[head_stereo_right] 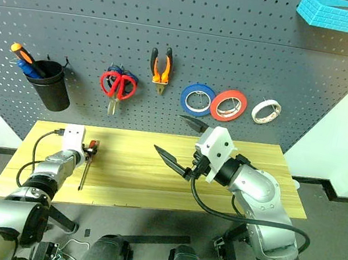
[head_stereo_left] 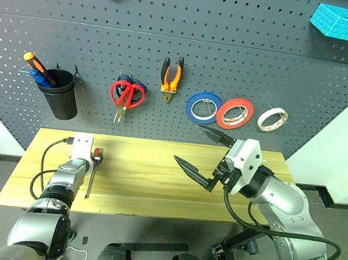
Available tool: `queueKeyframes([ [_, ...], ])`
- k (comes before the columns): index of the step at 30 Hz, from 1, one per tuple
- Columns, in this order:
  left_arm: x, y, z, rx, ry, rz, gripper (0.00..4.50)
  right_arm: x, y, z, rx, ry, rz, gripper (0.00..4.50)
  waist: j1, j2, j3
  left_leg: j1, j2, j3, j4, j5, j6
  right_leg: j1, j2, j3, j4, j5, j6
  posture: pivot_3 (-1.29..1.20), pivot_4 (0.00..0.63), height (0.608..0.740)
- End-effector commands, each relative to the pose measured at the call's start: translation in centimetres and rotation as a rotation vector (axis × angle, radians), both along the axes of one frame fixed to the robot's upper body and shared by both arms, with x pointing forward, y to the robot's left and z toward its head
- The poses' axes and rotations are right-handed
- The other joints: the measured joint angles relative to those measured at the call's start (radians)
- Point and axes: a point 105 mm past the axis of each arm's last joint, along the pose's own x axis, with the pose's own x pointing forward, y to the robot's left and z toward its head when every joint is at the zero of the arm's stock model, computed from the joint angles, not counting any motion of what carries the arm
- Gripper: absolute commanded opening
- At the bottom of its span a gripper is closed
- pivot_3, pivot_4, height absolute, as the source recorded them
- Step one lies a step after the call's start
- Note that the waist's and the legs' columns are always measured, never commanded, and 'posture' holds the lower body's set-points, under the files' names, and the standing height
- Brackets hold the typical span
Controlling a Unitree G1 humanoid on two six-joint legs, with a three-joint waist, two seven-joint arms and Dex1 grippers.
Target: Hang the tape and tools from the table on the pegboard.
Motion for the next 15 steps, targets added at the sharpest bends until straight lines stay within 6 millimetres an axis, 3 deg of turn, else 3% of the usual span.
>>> queueKeyframes([
  [1, 0.3, -0.4, 0.0, 0.016, 0.022, -0.028, 3.63, -0.1, -0.1, 1.0, 0.004, -0.047, -0.004, 4.50, 0.000, 0.000, 0.000, 0.000, 0.000, 0.000, 0.000, 0.000, 0.000, 0.000, 0.000, 0.000, 0.000, 0.000, 0.000, 0.03, 0.042, 0.712],
  [6, 0.3, -0.8, -0.4, 0.020, 0.047, -0.040, 3.63, 0.0, -0.1, 1.0, 0.005, -0.045, -0.014, 4.50, 0.000, 0.000, 0.000, 0.000, 0.000, 0.000, 0.000, 0.000, 0.000, 0.000, 0.000, 0.000, 0.000, 0.000, 0.000, 0.03, 0.042, 0.712],
  [7, 0.4, -0.9, -0.4, 0.023, 0.047, -0.043, 3.46, 0.1, -0.1, 1.0, 0.005, -0.045, -0.016, 4.50, 0.000, 0.000, 0.000, 0.000, 0.000, 0.000, 0.000, 0.000, 0.000, 0.000, 0.000, 0.000, 0.000, 0.000, 0.000, 0.03, 0.042, 0.712],
  [9, 0.5, -1.0, -0.3, 0.025, 0.047, -0.050, 3.04, 0.1, -0.2, 1.0, 0.005, -0.046, -0.019, 4.50, 0.001, 0.000, 0.000, 0.000, 0.000, 0.000, 0.000, 0.000, 0.000, 0.000, 0.000, 0.000, 0.000, 0.000, 0.000, 0.03, 0.042, 0.712],
  [15, 0.7, -1.5, -0.3, 0.024, 0.043, -0.072, 1.02, 0.1, -0.3, 0.9, 0.004, -0.046, -0.026, 4.50, 0.000, 0.000, 0.000, 0.000, 0.000, 0.000, 0.000, 0.000, 0.000, 0.000, 0.000, 0.000, 0.000, 0.000, 0.000, 0.03, 0.042, 0.712],
])
